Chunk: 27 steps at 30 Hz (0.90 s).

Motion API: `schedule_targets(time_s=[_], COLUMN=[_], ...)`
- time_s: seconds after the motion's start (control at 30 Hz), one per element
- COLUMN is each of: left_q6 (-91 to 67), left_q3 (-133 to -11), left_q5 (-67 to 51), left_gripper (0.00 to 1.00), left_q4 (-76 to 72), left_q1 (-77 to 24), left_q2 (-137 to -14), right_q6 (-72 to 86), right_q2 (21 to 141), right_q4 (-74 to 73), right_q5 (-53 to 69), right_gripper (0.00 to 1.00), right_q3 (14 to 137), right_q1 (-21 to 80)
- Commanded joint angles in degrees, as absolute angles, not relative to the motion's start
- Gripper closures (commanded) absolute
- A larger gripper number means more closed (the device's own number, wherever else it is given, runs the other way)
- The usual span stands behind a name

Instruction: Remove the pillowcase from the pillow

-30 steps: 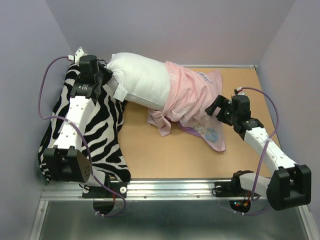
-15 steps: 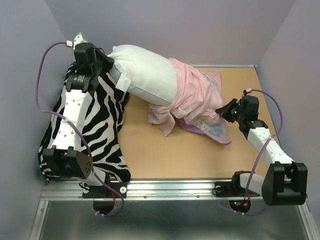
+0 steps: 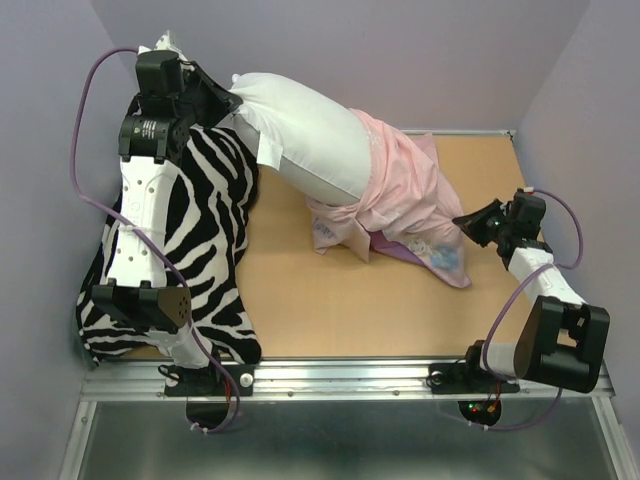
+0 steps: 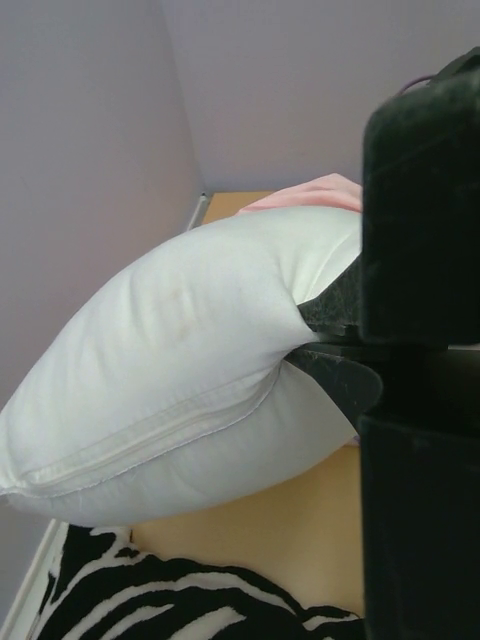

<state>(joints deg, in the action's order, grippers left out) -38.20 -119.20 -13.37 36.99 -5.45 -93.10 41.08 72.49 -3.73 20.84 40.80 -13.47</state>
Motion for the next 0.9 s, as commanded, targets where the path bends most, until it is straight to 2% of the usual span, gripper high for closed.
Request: schedule_targets(time_s=[0.0, 0.13, 0.4, 0.6, 0.73, 0.87], left_q6=[-36.91, -36.91, -38.93, -40.95, -43.76, -47.63], left_q3=[-125.87, -124.89, -136.31, -134.65, -133.6, -132.45], left_q5=[-2.55, -4.91, -10.89, -16.6, -21.61, -25.92], left_gripper=[1.0, 1.0, 1.0, 1.0, 1.0, 1.0], left_q4=[21.18, 20.83, 22.68, 19.17, 16.8, 13.63], left_q1=[1.05, 4.73, 10.18, 13.88, 20.02, 25.74], left_q2=[-88.6, -87.89, -90.62, -88.16, -86.75, -85.43], right_q6=[39.9, 40.87, 43.06, 44.12, 45.17, 45.97], right_q2=[75.23, 77.16, 78.05, 78.49, 79.89, 78.58], right_q4=[-7.82, -7.65, -7.56, -7.73, -8.0, -9.14], right_q5=[2.9, 4.13, 2.29, 2.37, 7.02, 6.33], right_gripper=[0.99, 1.0, 0.99, 0.99, 0.99, 0.99], right_q3=[41.13, 40.87, 42.19, 44.82, 46.4, 47.9], right_q1=[-20.65, -24.34, -25.57, -27.24, -33.64, -34.89])
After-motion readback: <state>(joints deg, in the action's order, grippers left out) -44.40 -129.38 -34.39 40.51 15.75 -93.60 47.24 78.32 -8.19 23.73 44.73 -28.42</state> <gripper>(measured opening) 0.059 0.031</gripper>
